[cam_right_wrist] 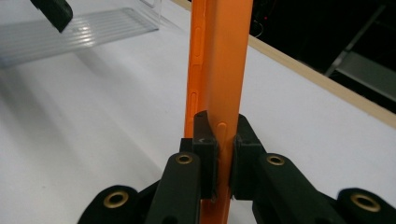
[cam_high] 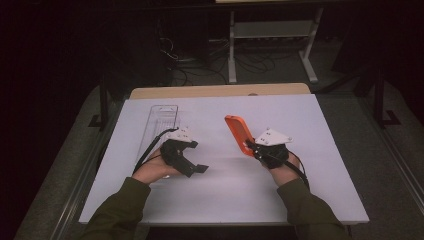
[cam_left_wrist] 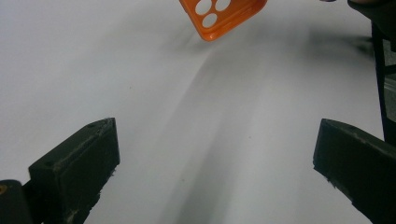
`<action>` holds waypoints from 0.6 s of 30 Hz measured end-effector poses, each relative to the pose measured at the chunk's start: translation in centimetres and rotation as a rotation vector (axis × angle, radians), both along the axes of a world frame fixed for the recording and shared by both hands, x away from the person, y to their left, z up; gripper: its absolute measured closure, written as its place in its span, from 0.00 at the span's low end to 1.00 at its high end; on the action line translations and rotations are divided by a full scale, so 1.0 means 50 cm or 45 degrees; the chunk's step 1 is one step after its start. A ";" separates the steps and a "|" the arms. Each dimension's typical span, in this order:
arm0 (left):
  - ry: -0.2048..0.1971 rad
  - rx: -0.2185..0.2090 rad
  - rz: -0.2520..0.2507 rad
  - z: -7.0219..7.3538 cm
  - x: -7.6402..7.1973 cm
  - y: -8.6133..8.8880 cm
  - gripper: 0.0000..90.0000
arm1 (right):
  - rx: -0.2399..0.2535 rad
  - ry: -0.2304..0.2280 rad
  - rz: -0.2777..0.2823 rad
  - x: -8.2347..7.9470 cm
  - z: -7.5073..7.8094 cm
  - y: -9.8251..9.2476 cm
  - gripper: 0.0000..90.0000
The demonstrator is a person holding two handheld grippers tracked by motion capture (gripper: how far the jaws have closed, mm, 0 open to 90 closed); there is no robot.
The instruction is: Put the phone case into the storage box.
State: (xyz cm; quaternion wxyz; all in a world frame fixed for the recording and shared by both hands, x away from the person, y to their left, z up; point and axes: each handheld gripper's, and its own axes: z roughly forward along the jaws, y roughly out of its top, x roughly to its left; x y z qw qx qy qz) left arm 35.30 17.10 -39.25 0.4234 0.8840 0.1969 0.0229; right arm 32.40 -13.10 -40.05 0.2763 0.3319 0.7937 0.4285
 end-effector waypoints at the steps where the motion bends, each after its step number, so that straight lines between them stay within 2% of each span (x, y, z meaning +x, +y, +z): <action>1: 0.001 0.000 0.001 0.000 0.000 0.000 0.00 | 0.015 0.013 -0.001 0.000 0.000 -0.001 0.91; 8: -0.003 0.009 0.002 0.000 0.001 -0.001 0.00 | 0.099 0.063 -0.015 0.003 -0.002 -0.007 0.91; 13: -0.012 0.000 0.012 0.003 0.000 0.000 0.00 | 0.110 0.076 -0.025 0.003 -0.004 -0.005 0.91; 18: -0.021 -0.028 0.055 0.009 0.003 0.002 0.00 | 0.115 0.074 -0.038 0.001 -0.005 -0.005 0.91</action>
